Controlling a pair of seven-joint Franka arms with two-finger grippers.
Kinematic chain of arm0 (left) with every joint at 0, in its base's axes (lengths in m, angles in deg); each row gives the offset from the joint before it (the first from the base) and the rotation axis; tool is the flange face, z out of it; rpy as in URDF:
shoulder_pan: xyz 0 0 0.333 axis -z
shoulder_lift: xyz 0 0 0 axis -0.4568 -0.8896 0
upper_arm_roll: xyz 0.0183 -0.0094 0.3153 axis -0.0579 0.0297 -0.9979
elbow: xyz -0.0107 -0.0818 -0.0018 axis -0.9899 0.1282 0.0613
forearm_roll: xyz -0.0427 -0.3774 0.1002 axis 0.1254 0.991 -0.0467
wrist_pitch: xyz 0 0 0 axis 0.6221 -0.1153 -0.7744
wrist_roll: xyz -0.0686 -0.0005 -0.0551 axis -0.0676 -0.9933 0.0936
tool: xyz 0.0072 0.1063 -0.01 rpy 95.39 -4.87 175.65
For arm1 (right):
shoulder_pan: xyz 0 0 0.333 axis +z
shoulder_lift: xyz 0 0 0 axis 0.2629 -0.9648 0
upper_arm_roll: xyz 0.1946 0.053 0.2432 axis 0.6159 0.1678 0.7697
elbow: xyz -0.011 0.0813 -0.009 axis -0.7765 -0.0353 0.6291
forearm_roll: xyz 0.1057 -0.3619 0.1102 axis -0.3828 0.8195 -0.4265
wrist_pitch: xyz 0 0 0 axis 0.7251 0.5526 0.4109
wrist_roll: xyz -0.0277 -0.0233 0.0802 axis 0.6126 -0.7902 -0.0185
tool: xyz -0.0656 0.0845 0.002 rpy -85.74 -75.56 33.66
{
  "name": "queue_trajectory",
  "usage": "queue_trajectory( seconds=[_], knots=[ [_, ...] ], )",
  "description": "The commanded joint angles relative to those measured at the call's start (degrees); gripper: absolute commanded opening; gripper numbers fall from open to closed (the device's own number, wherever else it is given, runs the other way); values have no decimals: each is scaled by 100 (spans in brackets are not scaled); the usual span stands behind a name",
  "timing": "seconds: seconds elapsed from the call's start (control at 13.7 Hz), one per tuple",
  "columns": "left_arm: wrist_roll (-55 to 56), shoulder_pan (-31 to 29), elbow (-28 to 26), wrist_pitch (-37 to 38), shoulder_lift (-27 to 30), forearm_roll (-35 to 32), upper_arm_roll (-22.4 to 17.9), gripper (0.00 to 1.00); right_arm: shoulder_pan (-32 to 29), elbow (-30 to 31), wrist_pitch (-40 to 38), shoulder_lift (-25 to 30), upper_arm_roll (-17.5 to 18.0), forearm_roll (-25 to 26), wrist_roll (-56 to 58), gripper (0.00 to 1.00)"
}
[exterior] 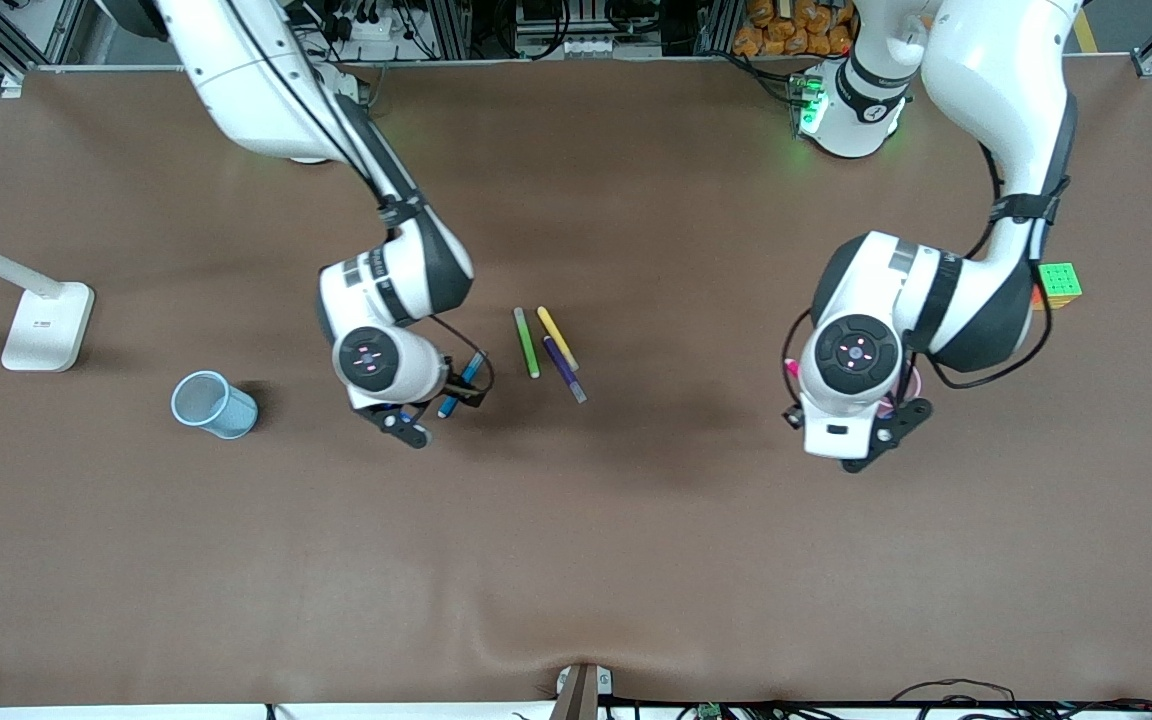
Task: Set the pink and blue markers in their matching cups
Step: 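Lift the pink marker with the left gripper while the right gripper grasps the blue marker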
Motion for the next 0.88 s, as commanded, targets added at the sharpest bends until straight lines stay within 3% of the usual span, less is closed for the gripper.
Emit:
queue_trajectory(
  seconds=[0.0,0.37,0.59,0.8],
  knots=[
    [-30,-180,-235,205,301,-444,28,6,140,297,337,-8,-29,38,-195,100],
    [538,-312,-1034,267,811,-1471,28,6,141,527,822,1,-20,29,-195,94],
    [1400,-277,-1246,267,751,-2034,45,5,280,563,743,18,-11,12,-204,71],
    [2138,-233,-1343,258,549,-2456,54,5,378,580,717,1,-11,3,-195,57]
  ],
)
